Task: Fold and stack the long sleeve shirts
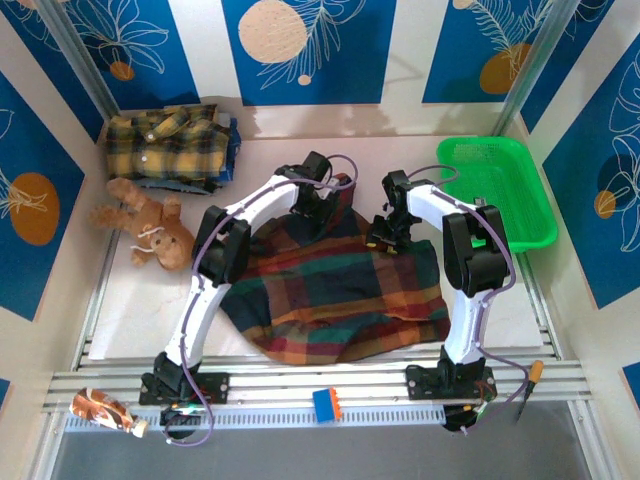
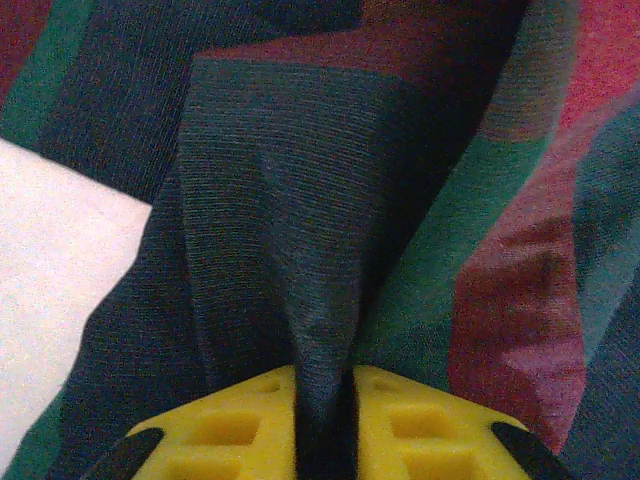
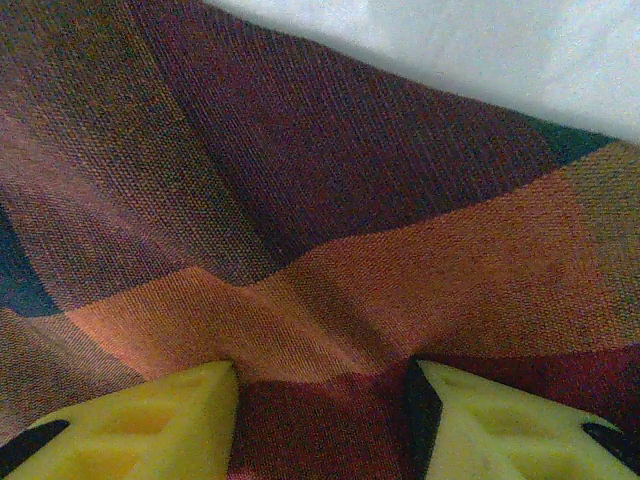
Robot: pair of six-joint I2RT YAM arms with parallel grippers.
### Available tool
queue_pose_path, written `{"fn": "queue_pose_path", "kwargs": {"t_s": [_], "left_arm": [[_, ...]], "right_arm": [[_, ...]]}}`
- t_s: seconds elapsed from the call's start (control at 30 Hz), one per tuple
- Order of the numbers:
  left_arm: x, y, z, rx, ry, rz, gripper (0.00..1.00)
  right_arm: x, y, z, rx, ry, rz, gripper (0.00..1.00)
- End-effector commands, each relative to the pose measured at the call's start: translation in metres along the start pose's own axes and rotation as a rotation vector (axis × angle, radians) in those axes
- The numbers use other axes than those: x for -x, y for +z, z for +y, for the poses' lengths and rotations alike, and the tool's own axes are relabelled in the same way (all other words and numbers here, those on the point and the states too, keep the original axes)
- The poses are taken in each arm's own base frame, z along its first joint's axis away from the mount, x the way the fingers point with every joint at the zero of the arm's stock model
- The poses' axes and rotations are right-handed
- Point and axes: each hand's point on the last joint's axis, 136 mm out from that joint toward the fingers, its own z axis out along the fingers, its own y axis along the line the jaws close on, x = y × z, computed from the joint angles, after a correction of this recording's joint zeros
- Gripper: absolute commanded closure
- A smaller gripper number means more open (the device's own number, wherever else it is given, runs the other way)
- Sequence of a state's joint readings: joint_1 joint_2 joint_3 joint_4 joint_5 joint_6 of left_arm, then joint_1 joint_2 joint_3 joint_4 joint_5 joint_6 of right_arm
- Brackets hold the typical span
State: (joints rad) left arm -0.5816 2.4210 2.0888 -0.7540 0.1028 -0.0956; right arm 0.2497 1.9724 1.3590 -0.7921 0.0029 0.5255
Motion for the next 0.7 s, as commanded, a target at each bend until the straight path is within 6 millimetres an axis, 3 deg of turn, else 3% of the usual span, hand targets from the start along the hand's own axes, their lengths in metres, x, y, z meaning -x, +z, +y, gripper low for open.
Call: {"fn": "queue_pose_path", "kwargs": {"t_s": [0.0, 0.23, 0.43, 0.5, 0.57, 0.67], "left_arm": [[0.023, -0.033, -0.004, -0.009, -0.003, -0.097, 0.87], [0.063, -0.096, 0.035, 0.034, -0.124, -0.278, 0.86], [0.085, -0.132, 0.104, 0.1, -0.338, -0.419, 0.87], [0.094, -0.138, 0.117, 0.062, -0.39, -0.468, 0.87], [0.111, -0.143, 0.1, -0.073, -0.349, -0.512, 0.84], [0.113, -0.132, 0.05, -0.177, -0.189, -0.439, 0.63]], "right_arm": [[-0.01, -0.004, 0.0, 0.005, -0.01, 0.017, 0.51], [-0.013, -0.002, -0.007, -0.018, 0.007, 0.024, 0.51], [-0.02, 0.001, -0.011, -0.026, 0.027, 0.039, 0.52], [-0.023, 0.003, -0.011, -0.023, 0.029, 0.044, 0.52], [-0.024, 0.002, -0.012, -0.02, 0.027, 0.043, 0.52], [-0.025, 0.004, -0.012, -0.018, 0.025, 0.046, 0.52]]}}
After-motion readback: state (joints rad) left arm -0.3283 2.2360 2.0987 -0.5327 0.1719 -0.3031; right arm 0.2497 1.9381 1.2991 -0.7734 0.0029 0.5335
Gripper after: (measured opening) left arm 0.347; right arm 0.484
